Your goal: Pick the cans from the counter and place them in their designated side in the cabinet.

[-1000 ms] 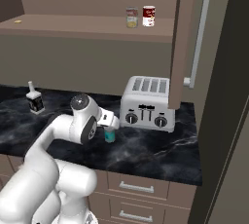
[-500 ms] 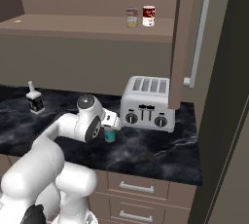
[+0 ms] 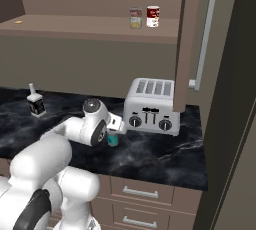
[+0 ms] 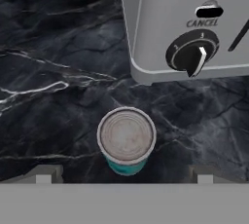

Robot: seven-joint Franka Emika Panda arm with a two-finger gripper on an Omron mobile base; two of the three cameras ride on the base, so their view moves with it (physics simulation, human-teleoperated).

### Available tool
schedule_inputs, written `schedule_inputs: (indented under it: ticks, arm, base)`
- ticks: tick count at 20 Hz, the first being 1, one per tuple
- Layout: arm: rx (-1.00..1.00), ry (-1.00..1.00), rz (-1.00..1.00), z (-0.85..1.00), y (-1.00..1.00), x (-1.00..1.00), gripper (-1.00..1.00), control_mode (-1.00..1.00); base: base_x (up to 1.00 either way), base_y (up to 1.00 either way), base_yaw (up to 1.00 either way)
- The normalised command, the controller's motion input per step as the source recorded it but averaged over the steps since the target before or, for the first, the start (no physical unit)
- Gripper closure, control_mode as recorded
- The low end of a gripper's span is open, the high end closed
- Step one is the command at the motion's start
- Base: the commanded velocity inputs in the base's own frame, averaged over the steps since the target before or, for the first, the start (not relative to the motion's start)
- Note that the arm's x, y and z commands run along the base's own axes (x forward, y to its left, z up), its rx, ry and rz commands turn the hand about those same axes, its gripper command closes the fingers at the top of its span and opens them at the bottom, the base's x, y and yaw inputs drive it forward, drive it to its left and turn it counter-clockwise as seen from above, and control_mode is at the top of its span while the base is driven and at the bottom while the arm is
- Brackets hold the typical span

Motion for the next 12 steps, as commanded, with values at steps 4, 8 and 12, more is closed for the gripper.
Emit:
schedule_inputs:
  ticks: [4,8,12]
  arm:
    - [0.0,0.0,0.0,-0.25,0.0,0.14,-1.0,-1.0]
    - [0.0,0.0,0.0,-0.23,-0.01,0.14,-1.0,-1.0]
    - [0.0,0.0,0.0,-0.24,-0.01,0.15,-1.0,-1.0]
  base:
    - [0.0,0.0,0.0]
    - [0.0,0.0,0.0]
    - [0.0,0.0,0.0]
